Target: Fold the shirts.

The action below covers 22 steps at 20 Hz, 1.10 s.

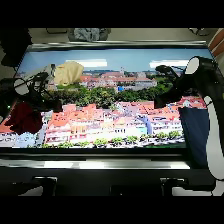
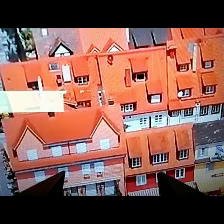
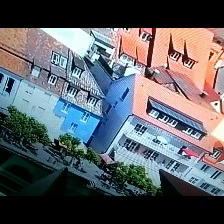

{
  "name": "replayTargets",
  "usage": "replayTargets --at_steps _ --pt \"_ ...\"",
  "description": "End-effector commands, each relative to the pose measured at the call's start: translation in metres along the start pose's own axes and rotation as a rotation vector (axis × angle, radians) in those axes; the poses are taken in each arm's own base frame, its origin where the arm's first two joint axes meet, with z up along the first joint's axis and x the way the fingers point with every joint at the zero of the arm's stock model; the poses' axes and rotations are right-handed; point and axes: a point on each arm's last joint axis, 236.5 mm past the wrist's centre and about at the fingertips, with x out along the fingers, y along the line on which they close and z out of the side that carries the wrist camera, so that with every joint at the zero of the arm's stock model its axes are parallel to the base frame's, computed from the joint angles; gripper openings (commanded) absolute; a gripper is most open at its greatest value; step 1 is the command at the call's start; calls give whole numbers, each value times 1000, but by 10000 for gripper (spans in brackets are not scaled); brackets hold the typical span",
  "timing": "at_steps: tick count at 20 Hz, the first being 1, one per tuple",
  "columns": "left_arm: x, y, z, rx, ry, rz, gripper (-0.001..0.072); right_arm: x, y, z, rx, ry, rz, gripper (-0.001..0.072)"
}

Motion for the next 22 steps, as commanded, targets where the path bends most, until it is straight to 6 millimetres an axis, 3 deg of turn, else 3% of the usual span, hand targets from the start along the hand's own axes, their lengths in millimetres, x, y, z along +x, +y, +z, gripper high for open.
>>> replayTargets --at_steps 1,15,17,22 --pt "0 0 0 0 0 0 680 0 0 0 0 1 1 691" --pt "0 0 0 -1 -1 -1 681 0 0 0 0 1 1 691" --pt "2 -5 16 -5 -65 -20 681 0 -2 4 -1 -15 -7 692" --pt "2 -5 54 -9 -212 -24 681 -5 -24 43 -1 -183 -101 692"
